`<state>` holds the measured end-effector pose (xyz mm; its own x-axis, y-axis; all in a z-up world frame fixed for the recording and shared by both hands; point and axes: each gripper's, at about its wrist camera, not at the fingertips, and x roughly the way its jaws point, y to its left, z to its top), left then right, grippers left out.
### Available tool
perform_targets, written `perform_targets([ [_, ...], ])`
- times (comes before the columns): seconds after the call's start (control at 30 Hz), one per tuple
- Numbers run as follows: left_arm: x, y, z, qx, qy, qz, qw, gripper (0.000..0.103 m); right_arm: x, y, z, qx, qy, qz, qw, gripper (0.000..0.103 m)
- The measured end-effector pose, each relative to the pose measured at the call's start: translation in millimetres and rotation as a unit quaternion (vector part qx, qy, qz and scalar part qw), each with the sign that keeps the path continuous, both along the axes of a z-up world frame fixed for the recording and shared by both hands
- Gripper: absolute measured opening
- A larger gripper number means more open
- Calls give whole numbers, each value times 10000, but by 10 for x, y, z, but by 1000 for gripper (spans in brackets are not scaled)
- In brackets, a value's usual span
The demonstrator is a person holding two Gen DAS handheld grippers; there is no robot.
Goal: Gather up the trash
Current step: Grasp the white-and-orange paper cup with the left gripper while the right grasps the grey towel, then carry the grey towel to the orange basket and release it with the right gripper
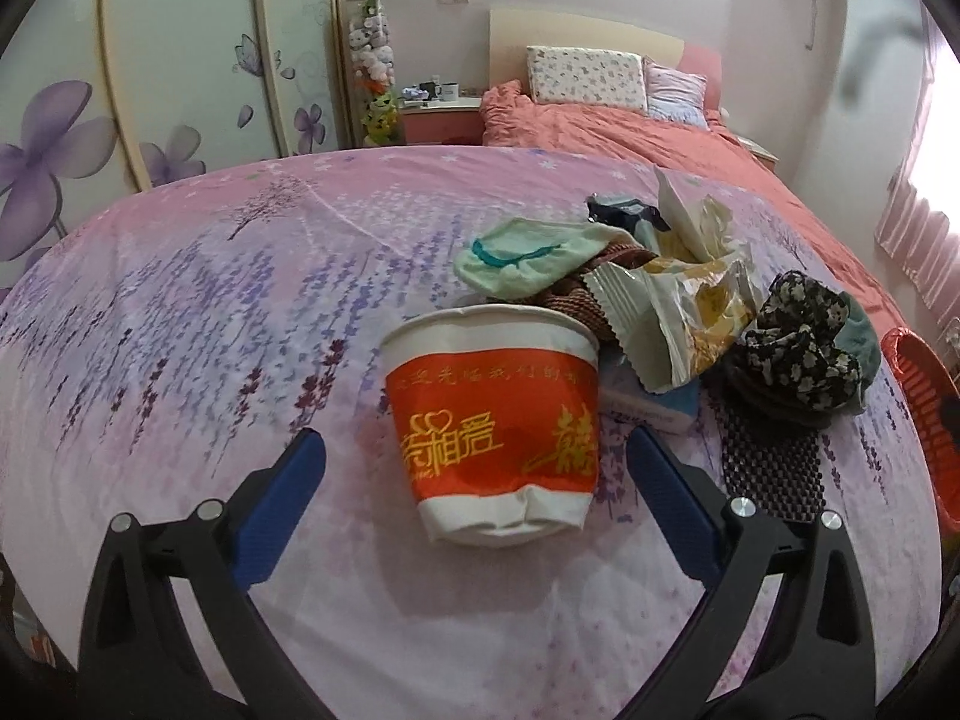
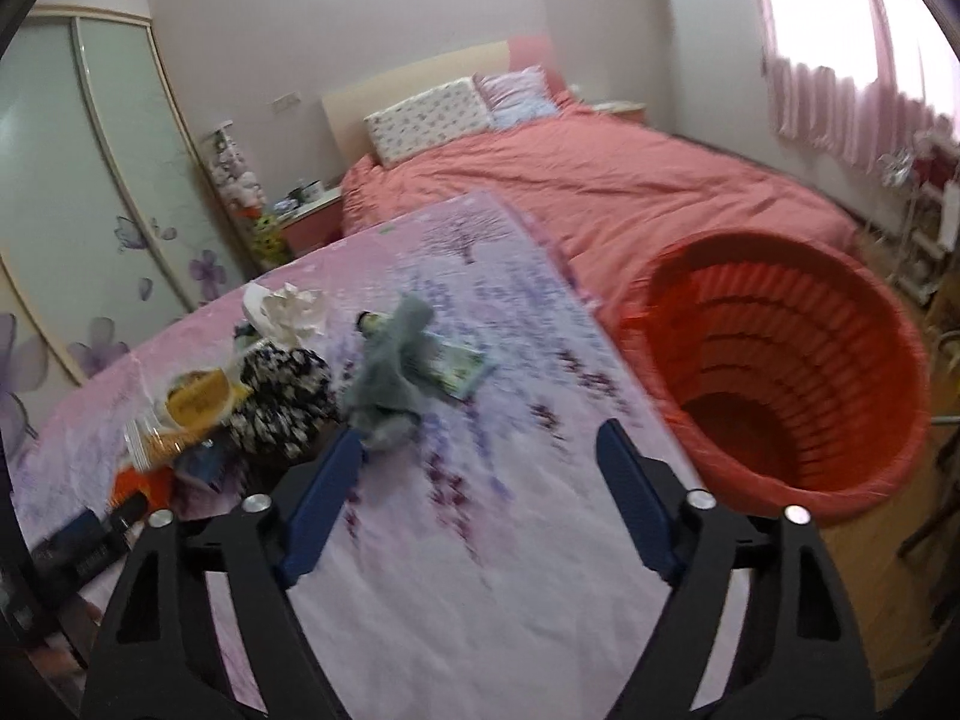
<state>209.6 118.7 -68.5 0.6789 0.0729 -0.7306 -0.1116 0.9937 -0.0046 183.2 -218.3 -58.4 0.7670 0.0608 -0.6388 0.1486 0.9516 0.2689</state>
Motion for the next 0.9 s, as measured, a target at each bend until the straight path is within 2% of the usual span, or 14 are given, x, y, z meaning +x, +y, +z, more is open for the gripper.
perform_targets([
  [0.07,52,1,-22,-9,47,-23,10000,95,132,55,-25,1,50,78,10000,71],
  [0.13,92,9,-52,-51,93,-55,9999,92,282,149,-53,-27,102,208,9997,62],
  [0.3,216,26,-137,-168,231,-91,9995,86,598,329,-156,-39,284,433,9987,51],
  [0.47,303,45,-195,-276,310,-171,9990,78,678,373,-241,77,470,514,9975,38],
  [0.57,318,55,-200,-257,299,-194,9990,77,662,392,-253,49,508,631,9967,25],
  [0.63,320,72,-199,-275,294,-207,9990,76,655,411,-252,-3,485,679,9965,12],
  [0.9,182,209,-98,-305,194,-155,9992,76,517,383,-42,12,104,780,9969,8],
])
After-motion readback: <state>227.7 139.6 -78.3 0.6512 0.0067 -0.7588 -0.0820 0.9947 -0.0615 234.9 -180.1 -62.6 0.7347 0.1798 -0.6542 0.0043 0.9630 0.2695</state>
